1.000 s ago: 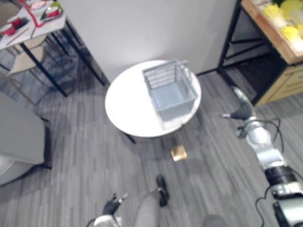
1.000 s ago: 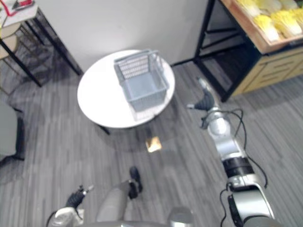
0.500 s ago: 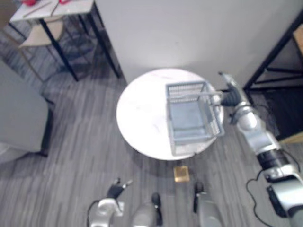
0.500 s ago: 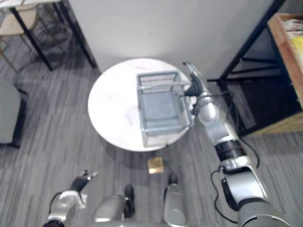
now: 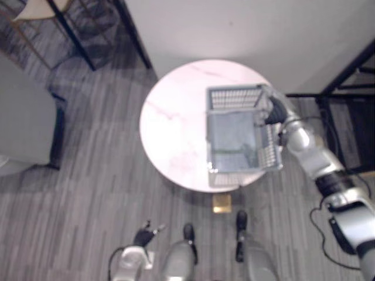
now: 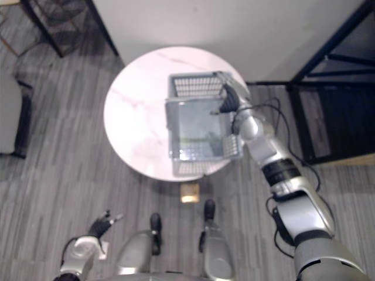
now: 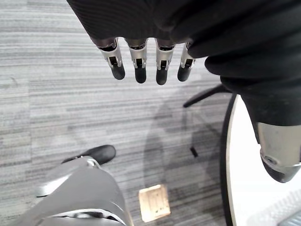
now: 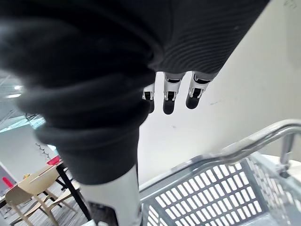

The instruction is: Pick vegetable in the basket

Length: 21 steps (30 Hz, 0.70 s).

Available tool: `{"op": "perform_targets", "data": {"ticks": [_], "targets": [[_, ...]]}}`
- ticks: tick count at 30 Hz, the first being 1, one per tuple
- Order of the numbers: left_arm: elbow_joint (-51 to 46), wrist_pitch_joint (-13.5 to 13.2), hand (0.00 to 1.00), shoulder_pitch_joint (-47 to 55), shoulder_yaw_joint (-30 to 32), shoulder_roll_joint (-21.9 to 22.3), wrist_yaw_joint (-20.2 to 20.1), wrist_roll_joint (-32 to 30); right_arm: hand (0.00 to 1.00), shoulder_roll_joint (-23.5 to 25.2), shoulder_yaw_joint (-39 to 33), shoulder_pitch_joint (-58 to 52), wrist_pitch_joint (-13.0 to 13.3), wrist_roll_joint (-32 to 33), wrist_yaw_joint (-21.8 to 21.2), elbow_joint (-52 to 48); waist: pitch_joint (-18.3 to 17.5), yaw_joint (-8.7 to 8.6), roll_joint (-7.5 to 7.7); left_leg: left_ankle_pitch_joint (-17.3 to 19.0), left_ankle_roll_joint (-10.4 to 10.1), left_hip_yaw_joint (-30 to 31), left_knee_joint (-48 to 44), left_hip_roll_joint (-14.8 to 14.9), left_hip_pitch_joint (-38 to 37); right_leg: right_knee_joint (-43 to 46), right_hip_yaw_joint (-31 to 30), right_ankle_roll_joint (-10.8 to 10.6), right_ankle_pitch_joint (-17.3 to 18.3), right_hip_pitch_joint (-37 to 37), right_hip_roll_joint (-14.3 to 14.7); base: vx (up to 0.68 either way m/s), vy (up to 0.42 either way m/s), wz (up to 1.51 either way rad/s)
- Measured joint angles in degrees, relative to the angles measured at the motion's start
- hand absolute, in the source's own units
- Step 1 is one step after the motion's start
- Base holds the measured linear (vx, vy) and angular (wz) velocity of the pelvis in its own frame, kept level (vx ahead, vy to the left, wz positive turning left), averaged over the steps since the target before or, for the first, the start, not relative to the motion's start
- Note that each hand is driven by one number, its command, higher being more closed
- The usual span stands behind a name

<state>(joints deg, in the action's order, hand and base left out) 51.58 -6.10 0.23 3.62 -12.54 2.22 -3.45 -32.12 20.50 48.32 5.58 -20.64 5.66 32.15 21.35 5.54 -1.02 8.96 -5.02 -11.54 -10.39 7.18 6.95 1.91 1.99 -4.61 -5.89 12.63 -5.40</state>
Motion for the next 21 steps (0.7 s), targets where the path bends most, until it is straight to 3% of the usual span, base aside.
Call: {"op": "perform_targets", "data": {"ticks": [3,9,10,14,15,21], "targets": [[0.06,0.00,0.00,0.02,-0.02,0.08,0.11,0.01,0.00,0.02,0.39,2.38,0.12,-1.88,-0.03,0.30,0.67,0.09,-0.89,-0.02,0.04,1.07,-0.12,-0.45,1.00,-0.12,0.71,0.00,-0.02,0.06,-0.25,-0.01,0.007,0.15],[0.06,-0.04,0.00,0.02,-0.41,0.11,0.38,0.11,0.00,-0.08,1.71,5.81,0.04,-1.89,-0.02,3.64,2.15,0.03,-1.21,-0.08,0.12,1.69,0.00,-0.60,2.00,-0.69,1.18,0.01,-0.02,0.17,-0.35,0.00,0.000,0.07],[0.00,-0.07,0.00,-0.01,-0.52,0.11,0.46,0.14,1.00,-0.13,2.64,7.18,0.03,-1.91,-0.05,5.34,2.80,-0.02,-1.39,-0.12,0.16,1.81,0.05,-0.63,2.05,-0.70,1.28,0.01,-0.02,0.17,-0.36,0.00,-0.006,0.04],[-0.14,-0.93,0.00,-0.94,-1.93,0.07,0.84,0.86,1.00,-2.45,3.65,12.60,-0.01,-2.02,-0.98,13.23,4.41,0.07,-2.36,-0.99,0.31,3.02,-0.17,-1.21,4.89,-0.59,2.21,0.20,-0.39,2.77,-0.81,0.00,-0.002,0.17],[0.02,-0.88,0.00,-1.84,-3.01,0.07,0.85,1.08,1.00,-4.07,4.37,14.34,-0.15,-2.18,-1.31,16.31,5.25,1.01,-3.13,-1.24,0.35,3.12,-0.19,-1.41,5.67,-0.61,2.20,0.16,-0.59,3.50,-0.97,0.02,0.002,0.13],[0.74,-1.16,0.00,-2.52,-6.26,0.11,0.83,1.14,1.00,-5.93,4.04,17.43,0.38,-4.38,-1.10,19.61,6.20,1.45,-4.77,-1.32,0.49,3.45,-0.27,-1.82,6.38,0.06,2.12,0.16,-0.70,4.53,-1.32,-0.01,0.006,0.02]]}}
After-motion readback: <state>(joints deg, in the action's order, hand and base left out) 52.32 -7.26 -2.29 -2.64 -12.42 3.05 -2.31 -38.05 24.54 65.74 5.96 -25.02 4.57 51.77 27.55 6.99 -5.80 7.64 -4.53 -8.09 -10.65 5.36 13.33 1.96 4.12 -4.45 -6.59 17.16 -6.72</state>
